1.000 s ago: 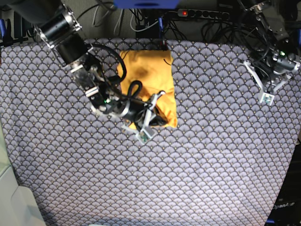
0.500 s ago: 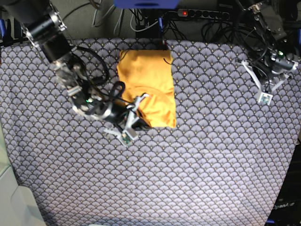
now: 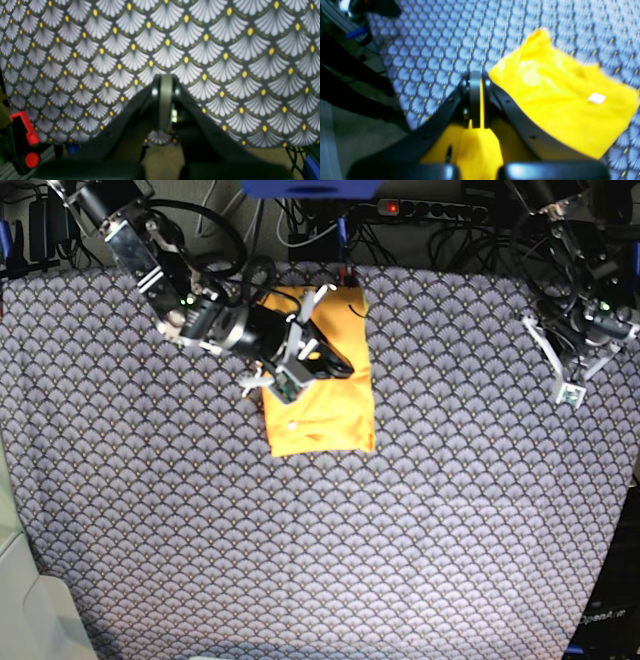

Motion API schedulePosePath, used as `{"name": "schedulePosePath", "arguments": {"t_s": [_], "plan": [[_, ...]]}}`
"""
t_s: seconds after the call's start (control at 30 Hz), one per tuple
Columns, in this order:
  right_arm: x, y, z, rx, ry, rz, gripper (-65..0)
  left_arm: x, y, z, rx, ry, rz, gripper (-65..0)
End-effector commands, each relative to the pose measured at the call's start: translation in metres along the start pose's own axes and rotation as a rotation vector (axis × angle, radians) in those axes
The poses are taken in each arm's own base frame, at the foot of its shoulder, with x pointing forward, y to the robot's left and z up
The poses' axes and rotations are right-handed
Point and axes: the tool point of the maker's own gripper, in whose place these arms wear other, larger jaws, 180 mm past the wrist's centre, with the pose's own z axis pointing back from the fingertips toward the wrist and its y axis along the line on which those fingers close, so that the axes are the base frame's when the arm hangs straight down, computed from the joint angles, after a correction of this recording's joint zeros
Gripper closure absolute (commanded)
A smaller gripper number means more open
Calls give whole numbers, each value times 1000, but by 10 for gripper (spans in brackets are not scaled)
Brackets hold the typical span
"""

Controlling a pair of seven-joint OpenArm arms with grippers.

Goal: Fold the T-shirt properly
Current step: 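Smooth the collar edge of the folded shirt with the right gripper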

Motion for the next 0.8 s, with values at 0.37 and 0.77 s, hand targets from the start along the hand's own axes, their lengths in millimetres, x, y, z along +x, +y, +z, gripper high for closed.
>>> {"name": "schedulePosePath", "arguments": {"t_s": [0.37, 0.77], "plan": [[-40, 16, -5, 6, -15, -153, 0, 10, 9, 10, 33, -35, -13, 0], [-60, 21, 3, 8, -20, -175, 0, 14, 7, 15, 41, -51, -24, 0]]}}
